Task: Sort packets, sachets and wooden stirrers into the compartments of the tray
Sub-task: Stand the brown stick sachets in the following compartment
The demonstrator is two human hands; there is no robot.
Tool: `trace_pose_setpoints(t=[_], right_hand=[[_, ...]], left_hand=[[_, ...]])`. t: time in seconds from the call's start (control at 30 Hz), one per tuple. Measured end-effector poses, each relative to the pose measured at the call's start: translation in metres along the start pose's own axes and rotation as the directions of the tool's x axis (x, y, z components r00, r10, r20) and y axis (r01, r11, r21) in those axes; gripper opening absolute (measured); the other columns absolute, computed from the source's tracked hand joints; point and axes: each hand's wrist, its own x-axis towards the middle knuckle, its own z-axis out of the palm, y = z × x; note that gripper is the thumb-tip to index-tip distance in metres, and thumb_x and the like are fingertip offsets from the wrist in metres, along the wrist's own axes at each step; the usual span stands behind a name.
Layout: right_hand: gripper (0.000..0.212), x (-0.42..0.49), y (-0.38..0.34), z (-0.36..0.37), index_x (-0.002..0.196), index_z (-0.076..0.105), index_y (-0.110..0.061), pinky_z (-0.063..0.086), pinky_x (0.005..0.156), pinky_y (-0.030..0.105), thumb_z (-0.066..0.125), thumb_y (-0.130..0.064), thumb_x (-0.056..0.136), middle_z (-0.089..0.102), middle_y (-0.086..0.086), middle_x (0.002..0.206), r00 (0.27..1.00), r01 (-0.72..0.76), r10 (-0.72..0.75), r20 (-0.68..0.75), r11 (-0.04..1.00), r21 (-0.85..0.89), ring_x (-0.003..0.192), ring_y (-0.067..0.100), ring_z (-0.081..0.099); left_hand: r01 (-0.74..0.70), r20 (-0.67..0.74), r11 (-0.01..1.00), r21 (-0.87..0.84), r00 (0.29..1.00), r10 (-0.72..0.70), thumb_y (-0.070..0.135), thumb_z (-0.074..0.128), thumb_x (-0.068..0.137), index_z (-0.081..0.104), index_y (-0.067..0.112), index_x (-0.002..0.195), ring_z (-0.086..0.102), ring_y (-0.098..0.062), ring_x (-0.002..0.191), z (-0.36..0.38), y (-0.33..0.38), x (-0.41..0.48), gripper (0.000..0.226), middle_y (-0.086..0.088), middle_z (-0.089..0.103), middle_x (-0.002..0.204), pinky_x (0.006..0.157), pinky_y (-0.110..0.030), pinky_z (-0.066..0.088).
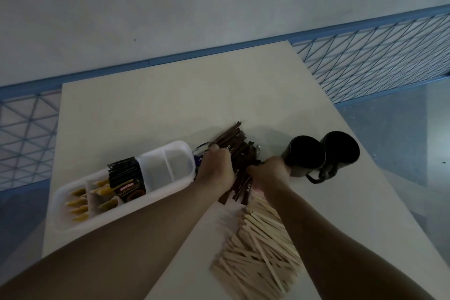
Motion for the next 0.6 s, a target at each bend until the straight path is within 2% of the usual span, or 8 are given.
trace_pose_setpoints(t=[0.13, 0.23, 0.37, 0.53, 0.6], right_hand=[[0.020, 0.001, -0.002, 0.005, 0.076, 0.064, -0.004, 0.059, 0.051, 0.034, 0.074, -0.021, 0.083, 0.069, 0.015, 0.071, 0.999, 0.025, -0.025, -0.027, 1.000, 0.002, 0.062, 0.027, 0.069], [0.022, -0.003, -0.003, 0.007, 0.073, 0.064, -0.007, 0.055, 0.047, 0.031, 0.076, -0.022, 0.083, 0.069, 0.013, 0.070, 0.998, 0.059, -0.059, -0.037, 0.998, -0.003, 0.057, 0.023, 0.066], [0.015, -0.010, -0.006, 0.009, 0.074, 0.063, -0.008, 0.062, 0.057, 0.047, 0.075, -0.017, 0.077, 0.069, 0.013, 0.071, 0.995, 0.089, -0.089, -0.042, 0.996, -0.005, 0.066, 0.030, 0.070], [0.021, -0.018, -0.012, 0.009, 0.089, 0.058, -0.012, 0.058, 0.060, 0.040, 0.072, -0.020, 0.075, 0.062, 0.007, 0.082, 0.994, 0.107, -0.108, -0.036, 0.994, -0.019, 0.074, 0.024, 0.063], [0.020, -0.017, -0.010, 0.010, 0.088, 0.060, -0.013, 0.059, 0.060, 0.040, 0.071, -0.022, 0.074, 0.064, 0.007, 0.082, 0.993, 0.115, -0.115, -0.029, 0.993, -0.019, 0.073, 0.024, 0.064]], left_hand=[[0.025, 0.007, 1.000, -0.014, 1.000, -0.025, 0.008, 0.069, 0.084, 0.059, 0.004, 0.119, 0.055, -0.030, 0.114, -0.001, 0.002, 0.004, 0.037, -0.016, 0.053, 0.126, 0.088, -0.032, 0.047], [0.034, 0.003, 0.999, -0.011, 0.999, -0.034, 0.006, 0.068, 0.084, 0.057, 0.005, 0.120, 0.056, -0.029, 0.115, 0.000, 0.003, 0.003, 0.038, -0.015, 0.057, 0.125, 0.089, -0.032, 0.048], [0.052, 0.019, 0.999, -0.016, 0.999, -0.051, 0.006, 0.064, 0.085, 0.058, 0.004, 0.119, 0.059, -0.031, 0.112, 0.000, 0.004, 0.001, 0.034, -0.016, 0.062, 0.122, 0.090, -0.038, 0.053], [0.079, 0.049, 0.996, -0.036, 0.996, -0.077, 0.007, 0.057, 0.091, 0.058, 0.004, 0.123, 0.060, -0.035, 0.114, 0.000, 0.008, -0.003, 0.031, -0.018, 0.062, 0.123, 0.093, -0.040, 0.053], [0.085, 0.050, 0.996, -0.037, 0.995, -0.083, 0.007, 0.057, 0.092, 0.058, 0.004, 0.123, 0.060, -0.035, 0.115, 0.000, 0.008, -0.003, 0.031, -0.019, 0.062, 0.122, 0.094, -0.041, 0.053]])
